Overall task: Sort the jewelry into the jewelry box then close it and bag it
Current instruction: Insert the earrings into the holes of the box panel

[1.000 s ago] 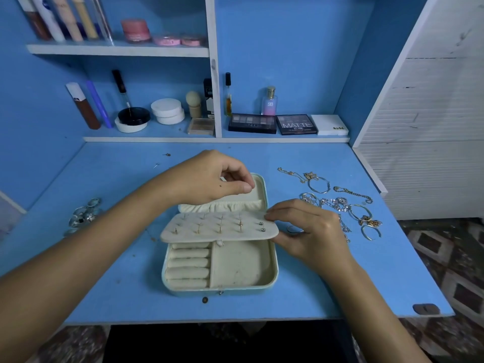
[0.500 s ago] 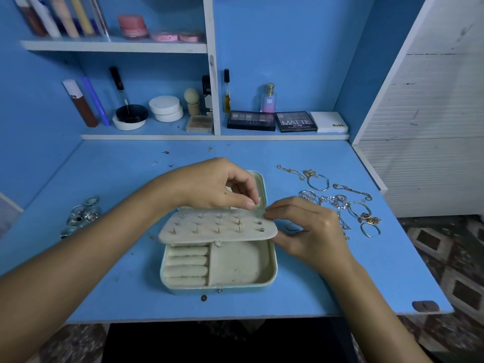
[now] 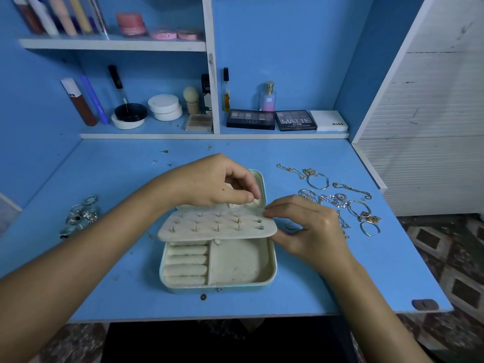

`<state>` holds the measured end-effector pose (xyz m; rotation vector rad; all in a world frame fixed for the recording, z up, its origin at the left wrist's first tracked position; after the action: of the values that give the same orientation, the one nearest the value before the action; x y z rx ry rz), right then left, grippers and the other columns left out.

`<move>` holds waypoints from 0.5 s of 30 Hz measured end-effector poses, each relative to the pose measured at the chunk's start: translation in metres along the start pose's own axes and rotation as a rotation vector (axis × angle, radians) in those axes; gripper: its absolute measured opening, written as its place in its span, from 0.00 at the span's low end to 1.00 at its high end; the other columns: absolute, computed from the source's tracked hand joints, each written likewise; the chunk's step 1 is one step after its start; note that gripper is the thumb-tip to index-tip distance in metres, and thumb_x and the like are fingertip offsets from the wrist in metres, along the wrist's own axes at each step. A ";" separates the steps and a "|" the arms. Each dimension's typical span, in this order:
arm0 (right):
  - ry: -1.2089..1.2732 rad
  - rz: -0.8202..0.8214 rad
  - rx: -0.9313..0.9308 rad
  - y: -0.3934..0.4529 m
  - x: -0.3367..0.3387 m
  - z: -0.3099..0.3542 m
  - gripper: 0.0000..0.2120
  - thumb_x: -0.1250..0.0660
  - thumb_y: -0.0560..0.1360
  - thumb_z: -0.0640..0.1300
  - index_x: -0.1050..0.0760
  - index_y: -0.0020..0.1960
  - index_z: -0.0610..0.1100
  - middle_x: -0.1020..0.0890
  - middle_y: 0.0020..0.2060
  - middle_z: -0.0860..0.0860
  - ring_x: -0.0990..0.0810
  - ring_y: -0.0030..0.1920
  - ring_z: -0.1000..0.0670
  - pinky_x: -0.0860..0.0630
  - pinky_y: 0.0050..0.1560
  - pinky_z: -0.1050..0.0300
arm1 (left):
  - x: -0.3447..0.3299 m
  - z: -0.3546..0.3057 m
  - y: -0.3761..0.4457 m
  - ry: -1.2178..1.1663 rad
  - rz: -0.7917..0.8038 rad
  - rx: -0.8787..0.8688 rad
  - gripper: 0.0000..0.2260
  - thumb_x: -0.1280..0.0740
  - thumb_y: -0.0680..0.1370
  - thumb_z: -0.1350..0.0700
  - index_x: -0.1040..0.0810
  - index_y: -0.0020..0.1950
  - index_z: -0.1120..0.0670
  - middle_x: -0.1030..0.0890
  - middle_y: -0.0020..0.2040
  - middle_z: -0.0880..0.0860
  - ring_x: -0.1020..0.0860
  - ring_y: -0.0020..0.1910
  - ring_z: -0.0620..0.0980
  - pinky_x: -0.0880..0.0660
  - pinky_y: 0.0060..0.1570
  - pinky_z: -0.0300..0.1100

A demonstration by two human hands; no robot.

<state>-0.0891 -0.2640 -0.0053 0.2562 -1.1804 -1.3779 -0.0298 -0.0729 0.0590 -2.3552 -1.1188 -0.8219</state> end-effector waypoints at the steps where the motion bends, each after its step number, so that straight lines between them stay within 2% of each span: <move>1: 0.002 0.000 0.000 0.000 0.000 0.000 0.08 0.25 0.73 0.44 0.15 0.44 0.38 0.15 0.43 0.48 0.17 0.47 0.55 0.23 0.51 0.67 | 0.000 0.000 0.000 0.003 -0.001 -0.002 0.04 0.26 0.76 0.57 0.14 0.49 0.49 0.15 0.44 0.44 0.18 0.44 0.42 0.24 0.48 0.33; 6: 0.007 0.003 -0.001 -0.001 0.000 -0.001 0.08 0.26 0.74 0.44 0.15 0.45 0.39 0.15 0.43 0.49 0.16 0.47 0.55 0.22 0.50 0.65 | -0.001 0.002 0.001 0.006 0.023 0.007 0.04 0.26 0.75 0.56 0.15 0.49 0.49 0.15 0.45 0.43 0.18 0.47 0.45 0.22 0.52 0.36; 11: 0.000 0.004 -0.001 -0.001 -0.001 -0.002 0.07 0.26 0.74 0.44 0.15 0.45 0.39 0.15 0.43 0.48 0.17 0.46 0.55 0.22 0.50 0.65 | -0.003 0.001 0.002 0.017 0.066 0.027 0.02 0.27 0.76 0.55 0.15 0.48 0.49 0.15 0.44 0.42 0.19 0.43 0.40 0.25 0.46 0.30; 15: 0.006 0.003 -0.003 -0.001 0.000 -0.001 0.07 0.25 0.74 0.44 0.15 0.45 0.39 0.15 0.43 0.48 0.16 0.46 0.54 0.21 0.49 0.63 | -0.005 -0.001 0.003 0.036 0.107 0.020 0.02 0.27 0.76 0.53 0.15 0.48 0.49 0.15 0.44 0.43 0.20 0.42 0.41 0.26 0.45 0.31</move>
<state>-0.0888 -0.2648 -0.0064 0.2561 -1.1739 -1.3752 -0.0303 -0.0777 0.0559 -2.3516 -0.9736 -0.8084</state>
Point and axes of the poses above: each hand's wrist, its own y-axis towards the middle knuckle, its own x-axis out of the back of the hand, z = x × y, the point moved 3 cm from there along y, towards the middle knuckle
